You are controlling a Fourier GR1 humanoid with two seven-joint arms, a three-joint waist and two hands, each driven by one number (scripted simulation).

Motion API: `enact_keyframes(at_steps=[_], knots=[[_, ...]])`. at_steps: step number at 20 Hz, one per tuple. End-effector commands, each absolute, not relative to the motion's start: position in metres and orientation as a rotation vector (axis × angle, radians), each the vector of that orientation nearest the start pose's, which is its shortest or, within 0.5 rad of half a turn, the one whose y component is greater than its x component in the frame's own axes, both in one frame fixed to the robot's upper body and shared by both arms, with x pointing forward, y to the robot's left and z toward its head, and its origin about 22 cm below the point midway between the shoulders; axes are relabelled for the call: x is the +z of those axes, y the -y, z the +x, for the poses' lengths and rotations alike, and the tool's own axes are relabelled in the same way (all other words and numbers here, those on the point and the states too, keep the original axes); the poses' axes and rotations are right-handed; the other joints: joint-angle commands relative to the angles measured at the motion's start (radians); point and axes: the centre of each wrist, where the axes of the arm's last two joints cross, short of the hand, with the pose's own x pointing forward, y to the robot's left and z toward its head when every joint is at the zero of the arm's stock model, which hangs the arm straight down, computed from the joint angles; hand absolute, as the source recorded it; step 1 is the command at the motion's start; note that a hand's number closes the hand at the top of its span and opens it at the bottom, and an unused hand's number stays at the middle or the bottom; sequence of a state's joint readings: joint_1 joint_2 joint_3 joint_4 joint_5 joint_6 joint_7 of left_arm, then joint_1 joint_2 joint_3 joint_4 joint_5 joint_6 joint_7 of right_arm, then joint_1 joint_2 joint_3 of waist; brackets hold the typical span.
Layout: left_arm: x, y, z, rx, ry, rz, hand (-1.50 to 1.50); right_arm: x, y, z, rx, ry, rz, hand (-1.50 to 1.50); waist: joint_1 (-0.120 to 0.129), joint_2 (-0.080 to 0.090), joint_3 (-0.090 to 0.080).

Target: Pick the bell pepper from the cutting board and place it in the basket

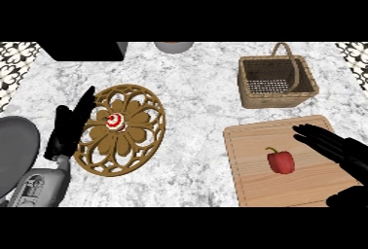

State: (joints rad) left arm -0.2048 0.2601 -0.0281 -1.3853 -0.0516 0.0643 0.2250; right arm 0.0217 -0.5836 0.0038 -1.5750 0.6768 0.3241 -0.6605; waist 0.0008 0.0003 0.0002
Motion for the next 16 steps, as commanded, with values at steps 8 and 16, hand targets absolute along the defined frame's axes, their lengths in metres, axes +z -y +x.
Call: enact_keyframes(at_steps=[8, 16], knots=[[0.036, -0.272, 0.300, -0.209, 1.354, 0.272, 0.00, 0.038, 0.338, 0.259, 1.438, 1.670, -0.325, -1.50, -0.001, 0.000, 0.000], [0.023, -0.273, 0.288, -0.208, 1.358, 0.259, 0.00, 0.004, 0.318, 0.244, 1.449, 1.641, -0.330, -1.50, -0.002, -0.001, 0.000]])
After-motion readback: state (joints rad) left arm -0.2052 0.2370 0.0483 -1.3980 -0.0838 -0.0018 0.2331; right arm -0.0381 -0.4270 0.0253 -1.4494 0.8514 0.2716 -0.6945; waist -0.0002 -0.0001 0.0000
